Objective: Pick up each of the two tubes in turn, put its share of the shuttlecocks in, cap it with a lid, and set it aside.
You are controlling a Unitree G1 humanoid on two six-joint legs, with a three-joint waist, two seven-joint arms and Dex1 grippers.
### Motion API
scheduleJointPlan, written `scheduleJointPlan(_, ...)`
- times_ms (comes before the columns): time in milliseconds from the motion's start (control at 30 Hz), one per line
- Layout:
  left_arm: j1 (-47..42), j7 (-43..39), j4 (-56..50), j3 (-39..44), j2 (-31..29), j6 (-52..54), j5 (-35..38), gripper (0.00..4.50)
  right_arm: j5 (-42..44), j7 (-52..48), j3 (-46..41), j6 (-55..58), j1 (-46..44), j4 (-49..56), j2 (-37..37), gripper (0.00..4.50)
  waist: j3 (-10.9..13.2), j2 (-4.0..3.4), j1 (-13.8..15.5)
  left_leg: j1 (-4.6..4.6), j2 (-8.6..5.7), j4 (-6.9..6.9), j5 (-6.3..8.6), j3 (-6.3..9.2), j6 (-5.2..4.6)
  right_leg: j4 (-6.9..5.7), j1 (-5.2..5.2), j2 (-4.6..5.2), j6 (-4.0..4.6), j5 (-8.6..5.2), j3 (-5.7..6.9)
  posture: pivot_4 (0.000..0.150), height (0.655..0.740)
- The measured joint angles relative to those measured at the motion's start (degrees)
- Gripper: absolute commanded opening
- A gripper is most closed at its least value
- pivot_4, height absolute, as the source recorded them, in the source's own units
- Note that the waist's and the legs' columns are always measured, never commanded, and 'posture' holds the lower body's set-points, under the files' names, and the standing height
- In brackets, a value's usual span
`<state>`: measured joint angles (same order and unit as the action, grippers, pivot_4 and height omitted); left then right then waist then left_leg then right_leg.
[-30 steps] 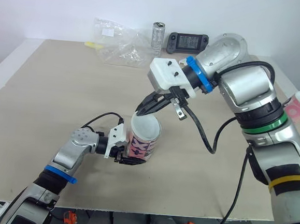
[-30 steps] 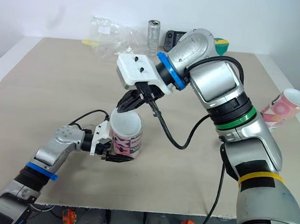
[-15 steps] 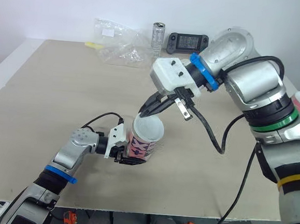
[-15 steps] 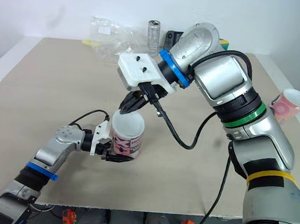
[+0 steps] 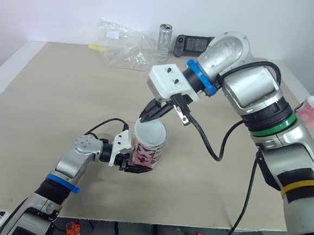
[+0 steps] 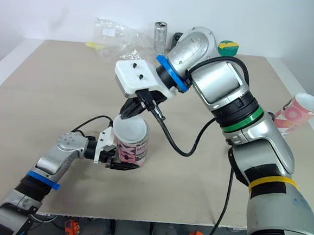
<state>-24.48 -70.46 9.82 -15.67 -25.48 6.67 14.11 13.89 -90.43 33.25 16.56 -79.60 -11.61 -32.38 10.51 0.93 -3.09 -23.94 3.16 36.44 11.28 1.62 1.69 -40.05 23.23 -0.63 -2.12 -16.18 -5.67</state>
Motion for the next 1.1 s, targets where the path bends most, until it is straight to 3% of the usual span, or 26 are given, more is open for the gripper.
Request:
scheduleJointPlan(367,0.0,0.0,0.1,0.0,0.0,0.0,0.0,3.02,2.1,0.0,0.7,-0.2,0.4,2.2,-3.8,0.03,0.0,0.00,0.0,0.00,0.00,-0.01,0.00,0.00,0.00,0.00,0.01,0.00,-0.03,-0.02,-0.01,0.150,0.7236)
scheduleJointPlan(733,0.1,0.0,-0.1,0.0,0.0,0.0,0.0,3.02,-0.6,0.0,1.1,-3.0,1.9,2.5,-3.0,0.03,0.0,0.00,0.0,-0.01,0.00,-0.01,0.00,0.00,0.00,0.01,0.01,0.00,-0.05,-0.04,0.00,0.150,0.7236)
scheduleJointPlan(1000,0.4,0.2,-0.5,-0.3,0.0,0.0,0.0,3.02,-3.7,0.7,0.1,-11.5,5.0,6.4,-4.7,0.03,-0.2,0.08,0.1,0.01,0.00,-0.04,0.01,-0.01,-0.01,0.02,-0.02,0.01,0.01,-0.09,0.00,0.150,0.7236)
scheduleJointPlan(1100,0.9,0.2,-0.2,-0.1,-0.1,0.1,0.0,3.02,-6.9,1.7,-0.5,-14.7,6.6,6.5,-2.7,0.88,-0.5,0.10,0.1,0.17,0.00,-0.13,0.02,-0.02,-0.02,0.02,-0.10,-0.01,0.06,-0.13,-0.01,0.150,0.7236)
